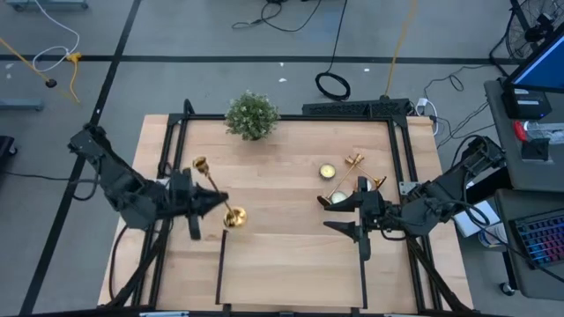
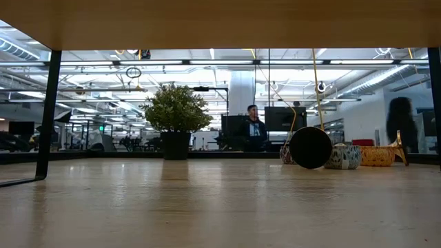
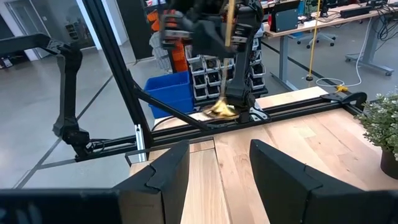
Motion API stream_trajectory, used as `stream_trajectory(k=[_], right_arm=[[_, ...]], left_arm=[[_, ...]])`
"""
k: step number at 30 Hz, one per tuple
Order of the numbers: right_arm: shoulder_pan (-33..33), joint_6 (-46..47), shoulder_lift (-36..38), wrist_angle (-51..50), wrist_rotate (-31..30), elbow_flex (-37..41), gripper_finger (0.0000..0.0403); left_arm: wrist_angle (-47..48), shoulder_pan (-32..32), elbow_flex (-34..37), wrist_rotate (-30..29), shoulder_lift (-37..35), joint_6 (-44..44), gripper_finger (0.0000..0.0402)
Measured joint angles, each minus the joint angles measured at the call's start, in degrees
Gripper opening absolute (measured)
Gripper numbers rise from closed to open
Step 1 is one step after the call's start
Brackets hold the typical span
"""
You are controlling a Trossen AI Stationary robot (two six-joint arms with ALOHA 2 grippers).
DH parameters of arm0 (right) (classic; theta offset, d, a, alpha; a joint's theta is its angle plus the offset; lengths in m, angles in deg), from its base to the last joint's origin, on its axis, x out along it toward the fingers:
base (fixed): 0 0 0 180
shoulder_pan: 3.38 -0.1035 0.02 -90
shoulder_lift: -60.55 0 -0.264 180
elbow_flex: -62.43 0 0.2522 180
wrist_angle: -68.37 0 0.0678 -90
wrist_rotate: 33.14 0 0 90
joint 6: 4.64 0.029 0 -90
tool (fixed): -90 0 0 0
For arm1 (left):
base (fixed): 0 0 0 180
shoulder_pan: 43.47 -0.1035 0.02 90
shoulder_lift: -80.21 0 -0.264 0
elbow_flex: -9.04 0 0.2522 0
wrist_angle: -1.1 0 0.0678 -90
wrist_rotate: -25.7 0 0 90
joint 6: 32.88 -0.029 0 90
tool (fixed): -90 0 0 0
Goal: Pick & Place candle stick holders
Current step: Put the left gold candle holder on the shelf
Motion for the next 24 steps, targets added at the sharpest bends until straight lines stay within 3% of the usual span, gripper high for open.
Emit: stream_trajectory(k=[5, 11, 15, 24], right_arm=[[0.00, -0.41, 0.00, -0.10, -0.05, 0.00, 0.0164], [0.00, -1.11, 0.00, -0.10, -0.11, 0.00, 0.0164], [0.00, -1.13, 0.00, -0.10, -0.13, 0.00, 0.0164], [0.00, -1.11, 0.00, -0.10, -0.17, 0.00, 0.0164]], left_arm=[[4.18, -3.06, 0.00, 4.93, -1.85, -0.94, 0.0015], [-5.90, -7.59, 1.82, 15.44, -3.39, -9.20, 0.0015], [-20.34, -10.11, 8.67, 25.25, -5.35, -12.53, 0.0015], [-41.07, -13.51, 29.39, 35.57, -16.23, -12.69, 0.0015]])
